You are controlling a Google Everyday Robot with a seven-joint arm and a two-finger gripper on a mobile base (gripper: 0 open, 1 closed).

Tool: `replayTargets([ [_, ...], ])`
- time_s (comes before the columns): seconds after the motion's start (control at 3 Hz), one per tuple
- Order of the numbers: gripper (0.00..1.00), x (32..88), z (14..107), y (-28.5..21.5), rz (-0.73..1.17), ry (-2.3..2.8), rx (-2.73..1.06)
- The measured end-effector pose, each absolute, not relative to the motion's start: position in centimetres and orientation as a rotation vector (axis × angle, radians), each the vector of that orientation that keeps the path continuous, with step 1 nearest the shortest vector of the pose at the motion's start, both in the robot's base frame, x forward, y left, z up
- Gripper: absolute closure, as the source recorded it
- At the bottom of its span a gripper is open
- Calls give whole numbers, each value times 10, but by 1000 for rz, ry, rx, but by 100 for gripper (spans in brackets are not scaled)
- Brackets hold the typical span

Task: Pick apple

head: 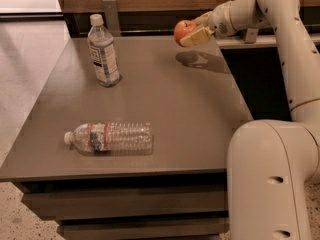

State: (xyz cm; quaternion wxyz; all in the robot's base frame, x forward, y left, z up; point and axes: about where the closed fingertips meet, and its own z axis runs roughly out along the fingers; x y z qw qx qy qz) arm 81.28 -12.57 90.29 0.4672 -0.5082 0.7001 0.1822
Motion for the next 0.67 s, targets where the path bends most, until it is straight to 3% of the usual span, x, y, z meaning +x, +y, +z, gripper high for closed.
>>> replayTargets([
  [0.67,100,805,928,-126,447,1646,-1267],
])
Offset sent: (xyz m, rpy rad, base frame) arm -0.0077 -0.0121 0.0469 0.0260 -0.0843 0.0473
